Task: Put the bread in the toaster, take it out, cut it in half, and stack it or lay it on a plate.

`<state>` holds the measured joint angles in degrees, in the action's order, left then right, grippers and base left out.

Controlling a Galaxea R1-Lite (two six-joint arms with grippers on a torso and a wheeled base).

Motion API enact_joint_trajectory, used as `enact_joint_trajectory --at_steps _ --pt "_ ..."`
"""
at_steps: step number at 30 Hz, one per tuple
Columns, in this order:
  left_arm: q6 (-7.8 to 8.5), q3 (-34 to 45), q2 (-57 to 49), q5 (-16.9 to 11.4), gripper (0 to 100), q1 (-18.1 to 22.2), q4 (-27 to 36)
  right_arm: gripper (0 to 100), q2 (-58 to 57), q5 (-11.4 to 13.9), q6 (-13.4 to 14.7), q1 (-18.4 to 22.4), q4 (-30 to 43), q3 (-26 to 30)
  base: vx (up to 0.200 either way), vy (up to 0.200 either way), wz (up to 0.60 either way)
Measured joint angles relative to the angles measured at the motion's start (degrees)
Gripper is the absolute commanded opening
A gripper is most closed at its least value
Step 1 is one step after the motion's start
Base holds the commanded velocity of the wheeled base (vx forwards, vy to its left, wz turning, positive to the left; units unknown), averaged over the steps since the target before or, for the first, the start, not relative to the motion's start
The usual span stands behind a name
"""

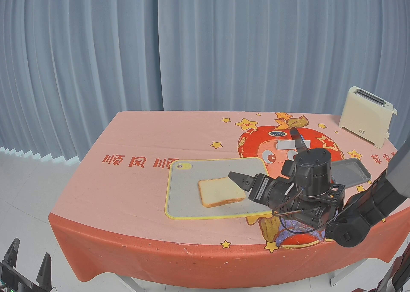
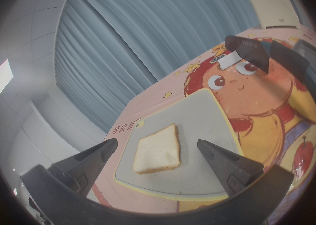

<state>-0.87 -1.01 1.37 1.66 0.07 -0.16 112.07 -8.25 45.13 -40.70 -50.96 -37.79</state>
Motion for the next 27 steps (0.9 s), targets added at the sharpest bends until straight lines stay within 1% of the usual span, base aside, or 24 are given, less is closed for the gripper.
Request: enact_joint_trajectory --at_steps 5,10,12,14,21,27 --pt "0.00 0.0 0.0 0.0 100 0.0 0.0 100 -2.4 -0.2 -2.8 0.9 0.0 1.2 0.000 0.000 0.00" --pt "0.00 0.0 0.0 0.0 100 0.0 0.0 100 -5.0 -1.8 -7.1 0.6 -0.1 3.6 0.000 0.000 0.00" --pt "0.00 0.0 0.0 0.0 100 0.0 0.0 100 -6.4 -2.5 -9.3 0.5 -0.3 5.0 0.000 0.000 0.00" --pt "0.00 0.0 0.0 0.0 100 0.0 0.0 100 -7.5 -2.7 -10.6 0.4 -0.6 6.0 0.000 0.000 0.00" --pt "0.02 0.0 0.0 0.0 100 0.0 0.0 100 -14.4 -2.9 -15.4 0.2 -0.3 9.7 0.000 0.000 0.00" --pt "0.00 0.0 0.0 0.0 100 0.0 0.0 100 -21.4 -2.5 -19.0 0.1 -0.1 11.6 0.000 0.000 0.00"
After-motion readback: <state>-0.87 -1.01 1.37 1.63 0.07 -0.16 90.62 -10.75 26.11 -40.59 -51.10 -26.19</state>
